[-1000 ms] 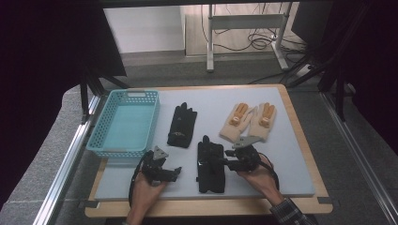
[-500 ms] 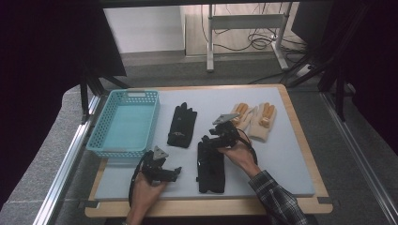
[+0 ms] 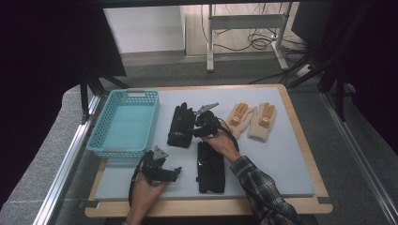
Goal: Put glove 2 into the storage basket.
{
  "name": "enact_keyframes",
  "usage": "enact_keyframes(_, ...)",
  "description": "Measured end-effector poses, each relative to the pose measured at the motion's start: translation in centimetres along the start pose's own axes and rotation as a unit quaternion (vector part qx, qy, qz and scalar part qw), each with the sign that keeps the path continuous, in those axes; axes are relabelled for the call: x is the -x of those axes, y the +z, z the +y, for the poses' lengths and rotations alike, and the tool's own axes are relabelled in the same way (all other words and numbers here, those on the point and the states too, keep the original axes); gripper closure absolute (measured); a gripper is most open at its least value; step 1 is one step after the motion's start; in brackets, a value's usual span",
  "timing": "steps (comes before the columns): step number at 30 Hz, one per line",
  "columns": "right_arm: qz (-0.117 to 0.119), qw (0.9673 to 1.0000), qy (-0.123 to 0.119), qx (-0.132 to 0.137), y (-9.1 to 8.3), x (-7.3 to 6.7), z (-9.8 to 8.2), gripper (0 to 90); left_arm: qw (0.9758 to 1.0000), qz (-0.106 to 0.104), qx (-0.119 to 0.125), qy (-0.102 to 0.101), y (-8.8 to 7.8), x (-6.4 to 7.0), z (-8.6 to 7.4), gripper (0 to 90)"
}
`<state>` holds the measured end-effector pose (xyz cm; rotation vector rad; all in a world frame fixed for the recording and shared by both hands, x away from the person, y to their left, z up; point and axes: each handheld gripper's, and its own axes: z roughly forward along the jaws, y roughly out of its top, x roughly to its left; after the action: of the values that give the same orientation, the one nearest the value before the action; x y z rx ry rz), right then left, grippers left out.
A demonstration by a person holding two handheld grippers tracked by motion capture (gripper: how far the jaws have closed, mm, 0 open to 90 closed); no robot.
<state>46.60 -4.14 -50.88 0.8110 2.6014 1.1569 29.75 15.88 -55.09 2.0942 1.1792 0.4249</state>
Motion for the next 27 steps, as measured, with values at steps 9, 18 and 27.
enact_keyframes(9,-0.001,0.9999,-0.011,-0.012,3.3,0.4,1.6,31.9,1.0000,-0.001,0.000,0.000,0.0,0.0,0.0,4.9)
enact_keyframes(18,0.017,0.9993,0.004,-0.034,4.7,0.9,1.7,51.9,1.0000,0.000,0.000,0.000,0.0,0.0,0.0,4.9)
enact_keyframes(27,-0.029,0.9981,-0.021,-0.049,4.4,-0.3,1.8,80.5,1.0000,0.000,0.000,0.000,0.0,0.0,0.0,4.9)
